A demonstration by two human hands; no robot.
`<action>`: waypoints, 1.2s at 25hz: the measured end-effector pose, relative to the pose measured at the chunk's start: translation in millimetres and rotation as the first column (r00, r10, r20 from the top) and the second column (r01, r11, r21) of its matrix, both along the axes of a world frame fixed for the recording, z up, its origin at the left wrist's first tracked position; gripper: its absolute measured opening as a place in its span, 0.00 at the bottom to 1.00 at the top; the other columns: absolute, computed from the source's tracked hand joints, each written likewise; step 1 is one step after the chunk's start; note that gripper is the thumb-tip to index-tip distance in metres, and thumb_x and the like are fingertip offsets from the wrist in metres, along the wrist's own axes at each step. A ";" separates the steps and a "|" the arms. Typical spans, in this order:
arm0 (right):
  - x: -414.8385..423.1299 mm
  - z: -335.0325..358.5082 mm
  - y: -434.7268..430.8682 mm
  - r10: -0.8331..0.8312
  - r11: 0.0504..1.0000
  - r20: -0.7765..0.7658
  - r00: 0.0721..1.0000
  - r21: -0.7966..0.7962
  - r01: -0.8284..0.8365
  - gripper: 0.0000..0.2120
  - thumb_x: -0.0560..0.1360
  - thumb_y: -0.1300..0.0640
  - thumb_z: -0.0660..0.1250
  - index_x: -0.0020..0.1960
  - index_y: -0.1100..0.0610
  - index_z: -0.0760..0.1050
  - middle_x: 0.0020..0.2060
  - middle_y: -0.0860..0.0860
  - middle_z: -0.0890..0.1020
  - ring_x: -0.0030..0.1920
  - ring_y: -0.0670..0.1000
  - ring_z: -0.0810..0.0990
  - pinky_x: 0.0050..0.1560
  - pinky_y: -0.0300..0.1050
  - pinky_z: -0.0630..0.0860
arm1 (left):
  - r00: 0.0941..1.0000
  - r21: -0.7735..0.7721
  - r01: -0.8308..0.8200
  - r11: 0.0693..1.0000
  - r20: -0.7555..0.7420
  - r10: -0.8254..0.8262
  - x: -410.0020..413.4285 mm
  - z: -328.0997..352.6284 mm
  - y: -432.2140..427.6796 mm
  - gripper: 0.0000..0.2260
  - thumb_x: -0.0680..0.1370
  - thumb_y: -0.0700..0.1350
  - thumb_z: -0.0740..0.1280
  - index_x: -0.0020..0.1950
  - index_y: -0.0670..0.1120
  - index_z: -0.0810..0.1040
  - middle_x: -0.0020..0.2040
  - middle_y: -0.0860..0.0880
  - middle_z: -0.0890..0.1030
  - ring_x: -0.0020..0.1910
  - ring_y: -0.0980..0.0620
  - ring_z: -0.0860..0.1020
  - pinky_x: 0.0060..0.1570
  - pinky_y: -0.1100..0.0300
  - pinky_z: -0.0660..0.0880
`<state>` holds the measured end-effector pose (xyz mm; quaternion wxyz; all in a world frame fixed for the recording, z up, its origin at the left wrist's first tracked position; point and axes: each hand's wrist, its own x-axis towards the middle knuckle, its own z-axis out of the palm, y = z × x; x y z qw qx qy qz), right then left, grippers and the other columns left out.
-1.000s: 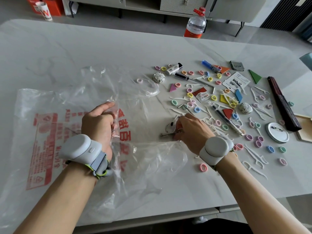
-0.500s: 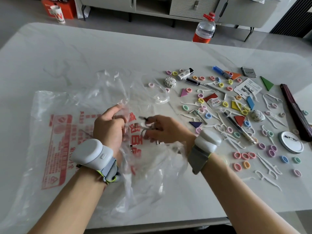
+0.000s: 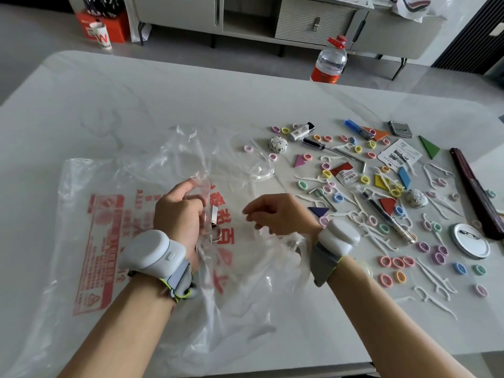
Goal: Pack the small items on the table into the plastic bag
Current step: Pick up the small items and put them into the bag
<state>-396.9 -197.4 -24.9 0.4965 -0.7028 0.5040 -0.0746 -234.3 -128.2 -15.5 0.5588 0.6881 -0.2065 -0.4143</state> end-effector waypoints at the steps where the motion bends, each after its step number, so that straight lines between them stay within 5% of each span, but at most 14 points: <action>1: -7.0 0.7 -1.5 -0.067 0.997 -0.018 0.998 -0.041 0.066 0.08 0.75 0.64 0.66 0.46 0.52 0.79 0.44 0.55 0.85 0.33 0.43 0.79 0.28 0.27 0.70 | 1.000 -0.001 -0.008 1.000 -0.014 0.008 0.2 -1.0 -1.4 0.24 0.68 0.29 0.57 0.50 0.54 0.80 0.32 0.47 0.72 0.23 0.54 0.67 0.27 0.63 0.65; 4: -27.5 0.1 -6.9 -0.339 0.916 0.013 0.941 -0.222 0.333 0.10 0.73 0.64 0.66 0.45 0.50 0.80 0.38 0.47 0.83 0.32 0.42 0.79 0.30 0.33 0.71 | 0.998 0.010 -0.048 0.999 -0.051 0.048 -0.9 -3.4 -3.9 0.25 0.67 0.29 0.56 0.53 0.50 0.81 0.28 0.48 0.72 0.23 0.52 0.65 0.28 0.62 0.63; 7: -31.9 4.4 -33.8 -0.397 0.854 -0.001 0.918 -0.368 0.368 0.15 0.73 0.68 0.61 0.51 0.51 0.79 0.44 0.47 0.81 0.36 0.47 0.80 0.33 0.35 0.73 | 0.997 0.039 -0.055 0.998 -0.057 0.057 -2.6 -3.3 -2.9 0.25 0.68 0.29 0.57 0.54 0.51 0.80 0.22 0.50 0.70 0.19 0.54 0.65 0.20 0.70 0.59; 9: -22.2 11.6 -66.1 -0.310 0.871 -0.075 0.948 -0.421 0.251 0.16 0.74 0.67 0.61 0.54 0.51 0.79 0.45 0.46 0.79 0.40 0.49 0.80 0.36 0.36 0.73 | 0.997 0.051 -0.037 0.998 -0.059 0.040 -0.7 -0.5 -2.4 0.24 0.69 0.29 0.58 0.55 0.51 0.80 0.21 0.48 0.70 0.15 0.55 0.63 0.17 0.71 0.57; 11: -3.5 16.9 -98.2 -0.174 0.889 -0.234 0.957 -0.456 0.049 0.15 0.75 0.63 0.64 0.58 0.50 0.77 0.50 0.47 0.79 0.51 0.50 0.79 0.50 0.41 0.74 | 0.997 0.063 -0.010 0.998 -0.080 0.015 3.8 2.2 -2.9 0.23 0.70 0.29 0.58 0.57 0.49 0.79 0.26 0.43 0.71 0.13 0.56 0.61 0.16 0.72 0.55; 13: 18.4 16.0 -119.2 -0.065 0.884 -0.476 0.877 -0.435 -0.171 0.15 0.76 0.57 0.64 0.62 0.50 0.74 0.63 0.51 0.76 0.68 0.52 0.70 0.64 0.44 0.68 | 0.995 0.065 -0.009 0.998 -0.098 0.015 9.1 2.7 -3.4 0.23 0.71 0.29 0.58 0.60 0.47 0.78 0.29 0.41 0.72 0.13 0.55 0.61 0.16 0.72 0.55; 15: 33.8 14.7 -124.3 -0.044 0.887 -0.618 0.785 -0.386 -0.254 0.16 0.78 0.55 0.60 0.64 0.53 0.74 0.69 0.55 0.70 0.74 0.54 0.61 0.69 0.46 0.64 | 0.995 0.058 -0.011 0.998 -0.101 0.017 10.6 2.3 -4.2 0.23 0.71 0.30 0.59 0.61 0.47 0.79 0.26 0.42 0.71 0.14 0.54 0.62 0.16 0.71 0.55; 18: 45.8 15.8 -124.7 -0.128 0.872 -0.663 0.738 -0.429 -0.234 0.15 0.78 0.53 0.59 0.62 0.53 0.76 0.69 0.55 0.69 0.71 0.56 0.66 0.65 0.48 0.67 | 0.993 0.068 -0.008 0.998 -0.114 0.016 15.1 0.8 -4.8 0.24 0.71 0.31 0.60 0.61 0.50 0.79 0.23 0.46 0.71 0.19 0.52 0.63 0.18 0.69 0.58; 22: 55.7 23.2 -130.1 -0.165 0.891 -0.538 0.827 -0.441 -0.110 0.13 0.75 0.54 0.65 0.59 0.47 0.77 0.56 0.48 0.81 0.61 0.52 0.75 0.53 0.43 0.67 | 0.990 0.083 0.020 0.996 -0.140 -0.008 21.5 0.1 -4.1 0.24 0.72 0.30 0.60 0.63 0.50 0.78 0.24 0.48 0.72 0.20 0.54 0.65 0.20 0.67 0.60; 25: 68.4 16.4 -132.4 -0.143 0.889 -0.578 0.803 -0.432 -0.152 0.13 0.75 0.51 0.65 0.59 0.46 0.76 0.57 0.49 0.81 0.61 0.54 0.76 0.55 0.46 0.69 | 0.988 0.083 0.032 0.996 -0.151 -0.019 21.5 0.4 -5.1 0.24 0.72 0.30 0.59 0.63 0.49 0.78 0.26 0.47 0.72 0.21 0.53 0.65 0.21 0.67 0.60; 30: 66.6 10.7 -129.3 -0.147 0.852 -0.637 0.757 -0.470 -0.230 0.09 0.75 0.53 0.64 0.52 0.48 0.81 0.56 0.51 0.79 0.58 0.54 0.77 0.41 0.40 0.67 | 0.991 0.076 0.035 0.996 -0.130 -0.025 20.5 2.7 -4.8 0.23 0.72 0.30 0.59 0.61 0.49 0.78 0.26 0.47 0.72 0.21 0.53 0.64 0.20 0.68 0.60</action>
